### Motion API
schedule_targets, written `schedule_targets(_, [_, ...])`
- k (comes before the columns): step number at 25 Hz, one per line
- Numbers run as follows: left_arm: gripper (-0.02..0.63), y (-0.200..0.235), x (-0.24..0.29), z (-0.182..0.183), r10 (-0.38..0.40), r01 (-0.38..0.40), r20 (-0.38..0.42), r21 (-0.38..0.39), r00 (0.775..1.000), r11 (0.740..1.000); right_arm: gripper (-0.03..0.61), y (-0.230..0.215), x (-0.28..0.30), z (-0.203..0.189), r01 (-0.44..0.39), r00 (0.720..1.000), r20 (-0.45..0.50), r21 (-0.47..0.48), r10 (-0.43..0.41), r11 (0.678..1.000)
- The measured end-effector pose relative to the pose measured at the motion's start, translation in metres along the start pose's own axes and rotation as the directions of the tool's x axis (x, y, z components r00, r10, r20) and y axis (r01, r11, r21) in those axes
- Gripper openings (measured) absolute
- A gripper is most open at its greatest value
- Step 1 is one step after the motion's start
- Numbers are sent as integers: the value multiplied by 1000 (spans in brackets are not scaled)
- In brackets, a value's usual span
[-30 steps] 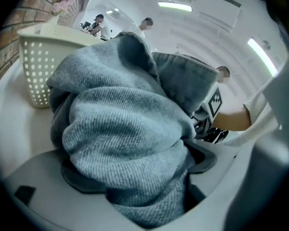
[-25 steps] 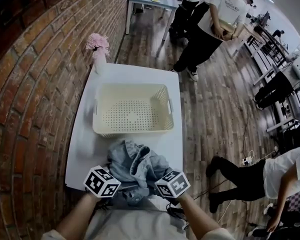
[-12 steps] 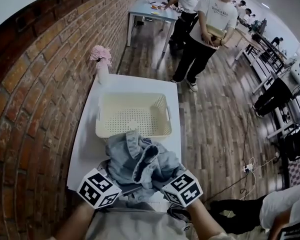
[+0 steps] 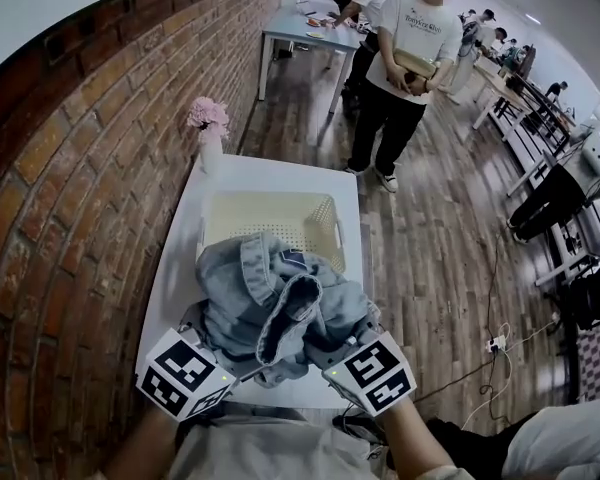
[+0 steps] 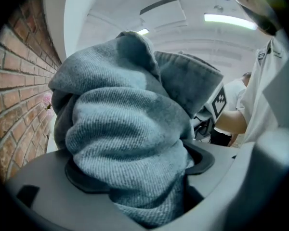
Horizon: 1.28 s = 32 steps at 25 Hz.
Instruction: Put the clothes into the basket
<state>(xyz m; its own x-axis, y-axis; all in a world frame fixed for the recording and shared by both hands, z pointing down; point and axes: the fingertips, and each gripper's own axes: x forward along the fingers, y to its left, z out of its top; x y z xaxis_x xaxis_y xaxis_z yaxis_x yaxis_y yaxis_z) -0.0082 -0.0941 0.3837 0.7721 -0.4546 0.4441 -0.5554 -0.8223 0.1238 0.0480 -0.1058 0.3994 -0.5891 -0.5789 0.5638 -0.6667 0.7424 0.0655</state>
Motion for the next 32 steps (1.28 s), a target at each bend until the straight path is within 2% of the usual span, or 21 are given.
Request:
schedule_targets(7, [436, 22, -12, 34, 42, -47, 64, 79, 997, 996, 278, -15, 2, 41, 52, 997, 62, -68, -48, 996])
schedule_targets(16, [437, 33, -9, 50, 56, -74, 113, 162, 992, 984, 278, -28, 4, 56, 112, 988, 118, -103, -100, 988])
schedule_targets(20, [437, 42, -2, 60, 60, -83, 128, 183, 990, 980, 278, -41, 7, 63, 134, 984, 135, -115, -118, 984])
schedule_targets(26, [437, 72, 1, 95, 76, -103, 138, 200, 987, 974, 279, -69, 17, 99, 146, 980, 151, -130, -126, 981])
schedule_targets(32, [437, 98, 12, 101, 98, -128, 141, 220, 985, 967, 278, -88, 38, 108, 160, 977, 162, -131, -138, 978])
